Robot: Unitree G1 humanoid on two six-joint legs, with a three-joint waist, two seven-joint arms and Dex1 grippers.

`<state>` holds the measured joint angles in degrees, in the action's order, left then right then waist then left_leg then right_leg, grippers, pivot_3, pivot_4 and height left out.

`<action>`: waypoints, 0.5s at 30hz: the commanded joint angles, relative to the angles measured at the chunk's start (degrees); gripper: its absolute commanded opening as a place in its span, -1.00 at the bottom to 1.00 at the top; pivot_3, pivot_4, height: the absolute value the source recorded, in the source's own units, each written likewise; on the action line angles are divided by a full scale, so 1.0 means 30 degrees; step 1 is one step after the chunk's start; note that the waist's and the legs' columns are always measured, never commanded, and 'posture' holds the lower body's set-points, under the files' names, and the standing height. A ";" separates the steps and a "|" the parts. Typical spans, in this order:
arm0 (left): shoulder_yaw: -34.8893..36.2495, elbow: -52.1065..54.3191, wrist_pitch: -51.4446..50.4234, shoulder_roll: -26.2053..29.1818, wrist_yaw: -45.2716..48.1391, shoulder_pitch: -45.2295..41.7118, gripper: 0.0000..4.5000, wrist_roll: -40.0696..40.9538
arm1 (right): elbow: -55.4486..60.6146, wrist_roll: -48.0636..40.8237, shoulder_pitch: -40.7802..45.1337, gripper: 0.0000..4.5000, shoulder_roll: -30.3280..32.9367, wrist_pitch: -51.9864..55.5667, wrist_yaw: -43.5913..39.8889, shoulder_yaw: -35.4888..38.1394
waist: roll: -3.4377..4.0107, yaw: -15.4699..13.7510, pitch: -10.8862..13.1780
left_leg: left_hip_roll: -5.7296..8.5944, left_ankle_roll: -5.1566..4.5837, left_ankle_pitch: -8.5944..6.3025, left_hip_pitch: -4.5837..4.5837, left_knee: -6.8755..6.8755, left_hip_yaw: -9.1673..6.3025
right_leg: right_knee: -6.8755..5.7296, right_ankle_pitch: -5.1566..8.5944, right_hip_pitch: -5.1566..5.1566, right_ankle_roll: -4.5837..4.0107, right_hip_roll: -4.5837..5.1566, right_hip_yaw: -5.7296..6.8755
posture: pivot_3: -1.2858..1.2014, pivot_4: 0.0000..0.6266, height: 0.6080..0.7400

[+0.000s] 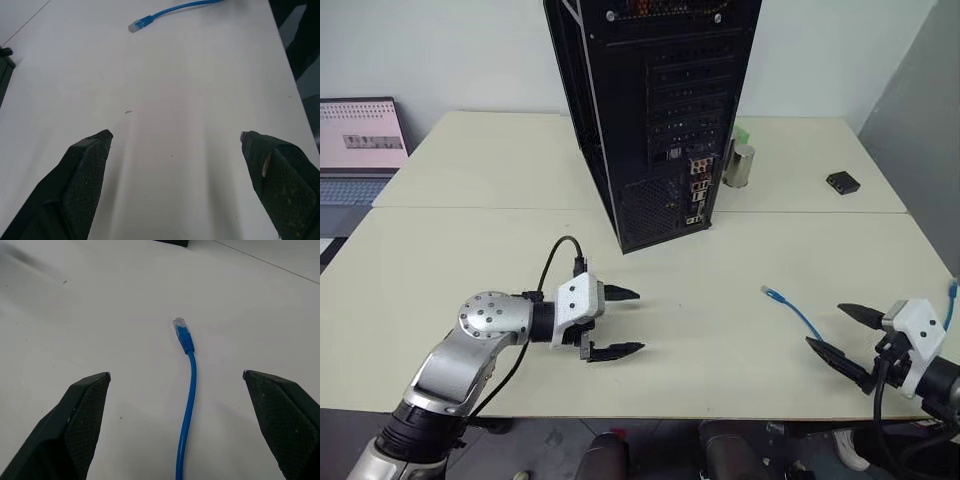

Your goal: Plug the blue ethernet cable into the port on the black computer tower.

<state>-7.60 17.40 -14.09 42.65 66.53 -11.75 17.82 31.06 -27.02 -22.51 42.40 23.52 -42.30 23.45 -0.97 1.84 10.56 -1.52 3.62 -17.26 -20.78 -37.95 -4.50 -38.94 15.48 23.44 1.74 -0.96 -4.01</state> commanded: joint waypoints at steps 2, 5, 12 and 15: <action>-0.0353 0.0324 0.1157 -0.0053 0.0579 -0.0316 0.94 -0.0017 | -0.0033 0.0845 0.1223 1.00 -0.0283 0.0254 0.0770 -0.1423 | 0.0000 -0.0001 0.0000 | 0.0000 0.0000 0.0000 0.0001 -0.0001 0.0001 | 0.0000 0.0001 0.0000 0.0001 0.0000 0.0000 | 0.03 -0.52 1.00; -0.0590 0.0160 0.1622 -0.0054 0.0797 -0.0238 0.94 -0.0207 | -0.0524 0.1310 0.2292 1.00 -0.0425 0.0672 0.1304 -0.2455 | 0.0000 -0.0004 0.0000 | 0.0005 0.0000 0.0000 0.0000 -0.0006 0.0001 | -0.0001 -0.0002 0.0000 -0.0003 0.0001 -0.0001 | 0.03 -0.52 1.00; -0.0984 -0.0261 0.2322 -0.0251 0.1052 -0.0166 0.94 -0.0445 | -0.2508 0.2000 0.4705 1.00 -0.0913 0.1260 0.1733 -0.4392 | -0.0003 -0.0003 0.0002 | 0.0006 0.0000 0.0000 -0.0001 -0.0008 -0.0004 | 0.0000 -0.0010 0.0000 -0.0018 0.0002 0.0004 | 0.03 -0.52 1.00; -0.1102 -0.0446 0.2497 -0.0348 0.1117 -0.0237 0.94 -0.0459 | -0.3547 0.2195 0.5561 1.00 -0.1160 0.1223 0.1734 -0.4819 | -0.0003 0.0002 0.0002 | 0.0006 -0.0001 0.0000 0.0001 -0.0013 -0.0001 | 0.0000 -0.0011 -0.0001 -0.0017 0.0002 0.0003 | 0.03 -0.52 1.00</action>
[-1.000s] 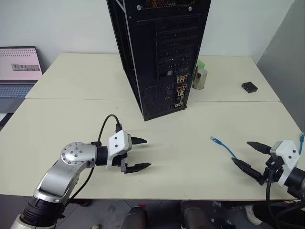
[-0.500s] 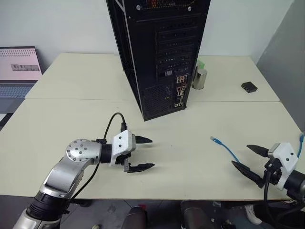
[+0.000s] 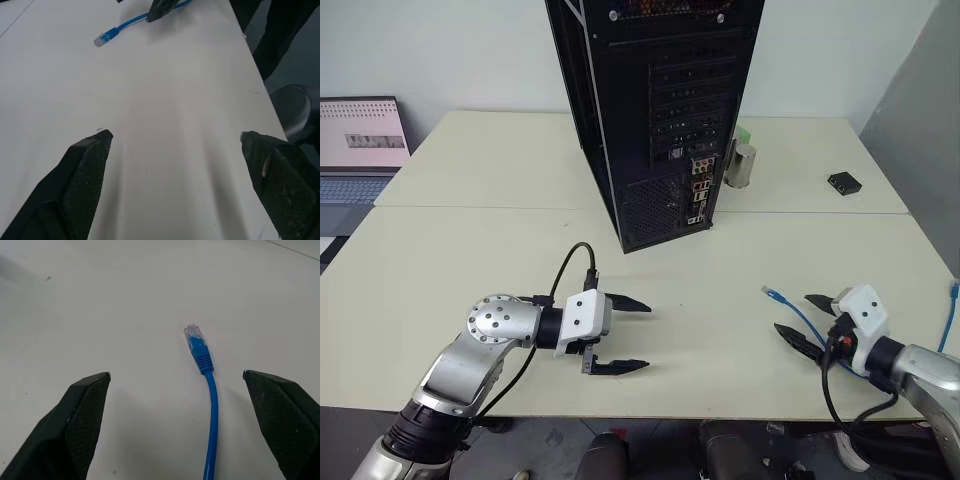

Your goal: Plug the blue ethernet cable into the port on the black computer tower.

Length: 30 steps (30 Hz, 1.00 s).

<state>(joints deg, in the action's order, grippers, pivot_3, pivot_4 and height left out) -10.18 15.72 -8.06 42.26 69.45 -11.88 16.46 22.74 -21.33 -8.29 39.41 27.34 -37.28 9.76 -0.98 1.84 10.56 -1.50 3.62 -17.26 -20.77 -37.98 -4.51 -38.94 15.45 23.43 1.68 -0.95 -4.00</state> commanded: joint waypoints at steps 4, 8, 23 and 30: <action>-0.0433 -0.0313 0.0775 -0.0430 0.0179 -0.0411 0.97 -0.0115 | -0.2601 0.0567 0.1898 0.92 -0.0257 0.0054 -0.0074 -0.0675 | -0.0003 0.0002 0.0002 | 0.0001 0.0000 0.0000 -0.0002 0.0002 -0.0001 | -0.0001 -0.0038 0.0001 -0.0065 0.0001 0.0002 | 0.03 -0.52 1.00; -0.0501 -0.0476 0.0895 -0.0553 0.0213 -0.0492 1.00 -0.0155 | -0.3563 0.0970 0.2391 0.58 -0.0236 -0.0238 -0.0283 -0.0829 | -0.0002 0.0004 0.0001 | 0.0001 -0.0001 0.0000 -0.0002 0.0002 -0.0003 | -0.0003 -0.0040 0.0002 -0.0069 0.0001 0.0007 | 0.03 -0.52 1.00; -0.0541 -0.2091 0.1209 -0.1399 0.0046 -0.1635 1.00 -0.0455 | -0.3355 0.1957 0.3557 -0.98 0.0776 -0.1576 -0.2354 -0.2064 | -0.0004 0.0005 -0.0001 | 0.0001 -0.0002 0.0000 0.0003 -0.0004 -0.0003 | -0.0009 -0.0043 -0.0002 -0.0070 0.0000 0.0007 | 0.03 -0.52 1.00; -0.0830 -0.3351 0.1367 -0.2267 -0.0263 -0.2858 1.00 -0.0818 | 0.0804 0.2201 0.4402 -0.98 0.1645 -0.0935 -0.3483 -0.3866 | 0.0000 0.0020 0.0000 | 0.0000 -0.0002 0.0000 0.0001 -0.0008 -0.0006 | -0.0014 -0.0042 0.0002 -0.0070 -0.0002 0.0011 | 0.03 -0.52 1.00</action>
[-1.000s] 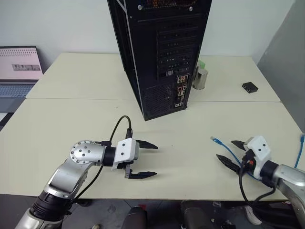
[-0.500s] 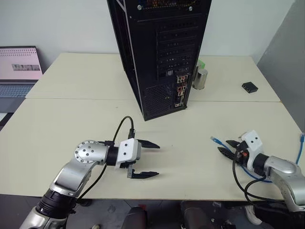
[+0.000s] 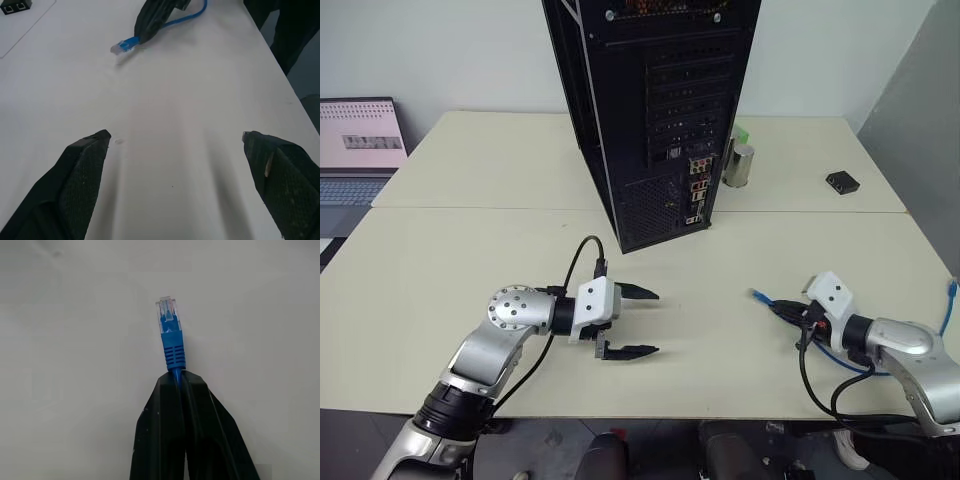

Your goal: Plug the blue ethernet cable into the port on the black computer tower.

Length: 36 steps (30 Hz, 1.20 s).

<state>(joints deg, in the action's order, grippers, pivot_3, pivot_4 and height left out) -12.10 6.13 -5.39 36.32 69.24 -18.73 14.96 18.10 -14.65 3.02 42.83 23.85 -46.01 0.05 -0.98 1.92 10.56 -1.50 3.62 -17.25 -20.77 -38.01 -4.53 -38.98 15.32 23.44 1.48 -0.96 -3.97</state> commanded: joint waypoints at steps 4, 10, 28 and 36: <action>-0.0720 -0.0714 0.0924 -0.0693 0.0070 -0.1261 1.00 -0.0797 | 0.4343 -0.0078 0.1653 -0.98 0.0720 0.1678 -0.0975 -0.2316 | -0.0002 -0.0022 0.0000 | 0.0004 0.0001 0.0000 -0.0006 -0.0001 -0.0016 | 0.0005 0.0000 -0.0002 0.0000 0.0002 0.0014 | 0.03 -0.52 1.00; -0.1552 -0.1720 0.1671 -0.1397 -0.0137 -0.2509 1.00 -0.1927 | 0.5086 0.0262 0.2987 -0.98 0.0849 0.3386 -0.1278 -0.4326 | -0.0006 -0.0030 0.0002 | 0.0012 0.0002 0.0001 -0.0012 -0.0012 -0.0024 | 0.0004 -0.0002 -0.0001 -0.0003 0.0006 0.0018 | 0.03 -0.52 1.00; -0.2854 -0.1863 0.0845 -0.2068 -0.0013 -0.3537 0.24 -0.3142 | 0.4585 0.0891 0.5070 -1.00 0.0047 0.4479 -0.1198 -0.6082 | -0.0006 -0.0025 0.0002 | 0.0009 0.0001 0.0000 -0.0017 -0.0014 -0.0041 | 0.0002 -0.0002 0.0000 -0.0004 0.0005 0.0041 | 0.03 -0.52 1.00; -0.2955 -0.1973 0.0691 -0.2472 -0.0371 -0.3580 -0.50 -0.3521 | 0.4780 0.0925 0.5259 -1.00 -0.0303 0.4719 -0.1106 -0.6219 | -0.0006 -0.0025 0.0002 | 0.0009 0.0002 0.0001 -0.0018 -0.0015 -0.0043 | 0.0002 -0.0003 0.0000 -0.0004 0.0005 0.0043 | 0.03 -0.52 1.00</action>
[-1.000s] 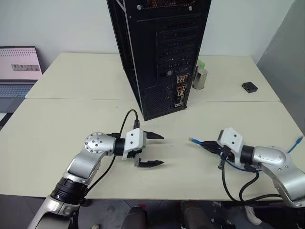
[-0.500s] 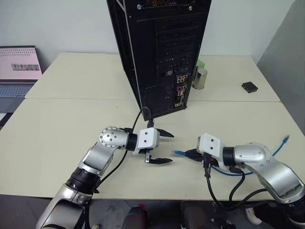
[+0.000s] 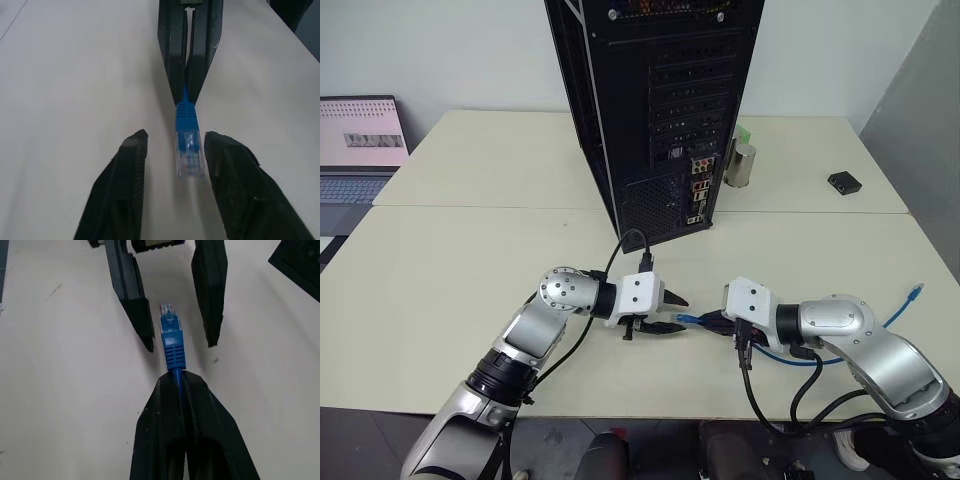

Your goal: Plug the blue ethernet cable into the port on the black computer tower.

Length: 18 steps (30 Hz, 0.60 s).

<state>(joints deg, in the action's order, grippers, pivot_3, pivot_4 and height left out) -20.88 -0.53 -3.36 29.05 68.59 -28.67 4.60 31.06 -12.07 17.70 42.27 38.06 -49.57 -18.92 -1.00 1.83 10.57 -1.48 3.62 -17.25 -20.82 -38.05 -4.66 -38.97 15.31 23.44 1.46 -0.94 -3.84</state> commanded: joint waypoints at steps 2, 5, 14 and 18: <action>-0.0055 0.0180 0.0079 -0.0053 -0.0156 -0.0249 -0.71 -0.0139 | 0.0413 0.0048 0.0422 -1.00 -0.0216 -0.0011 0.0126 0.0120 | 0.0000 0.0007 0.0000 | -0.0001 0.0000 0.0000 0.0001 0.0000 0.0001 | -0.0001 0.0000 0.0000 0.0000 0.0000 -0.0001 | 0.03 -0.52 1.00; -0.0051 0.0081 0.0211 0.0008 -0.0233 -0.0210 -0.86 -0.0300 | 0.0394 0.0004 0.0500 -1.00 -0.0324 -0.0007 0.0230 0.0141 | 0.0000 0.0001 0.0000 | -0.0002 0.0000 0.0000 0.0001 0.0000 -0.0002 | -0.0002 0.0000 0.0000 0.0000 0.0000 0.0003 | 0.03 -0.52 1.00; -0.0039 -0.0383 0.1162 0.0121 -0.0464 -0.0009 -0.86 -0.0690 | 0.0246 -0.0217 0.0594 -0.84 -0.0262 -0.0288 -0.0098 0.0364 | 0.0000 0.0000 0.0000 | 0.0000 0.0000 0.0000 0.0000 0.0000 -0.0002 | -0.0002 0.0000 0.0000 0.0000 0.0001 0.0003 | 0.03 -0.52 1.00; 0.0080 -0.0735 0.2279 0.0056 -0.0287 0.0119 -0.86 -0.0494 | 0.0656 -0.1099 0.0427 -0.41 0.0452 -0.0002 -0.0807 0.1396 | 0.0000 0.0001 0.0000 | 0.0000 -0.0001 0.0000 0.0000 0.0000 -0.0003 | -0.0002 0.0000 0.0000 0.0000 0.0000 0.0006 | 0.03 -0.52 1.00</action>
<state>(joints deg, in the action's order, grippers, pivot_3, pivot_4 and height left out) -21.14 -3.22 0.78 29.32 67.87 -28.56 2.55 30.40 -13.08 18.51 42.10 38.09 -50.26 -18.53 -1.00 1.84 10.57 -1.48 3.62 -17.25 -20.83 -38.05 -4.67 -38.98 15.31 23.44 1.46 -0.94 -3.82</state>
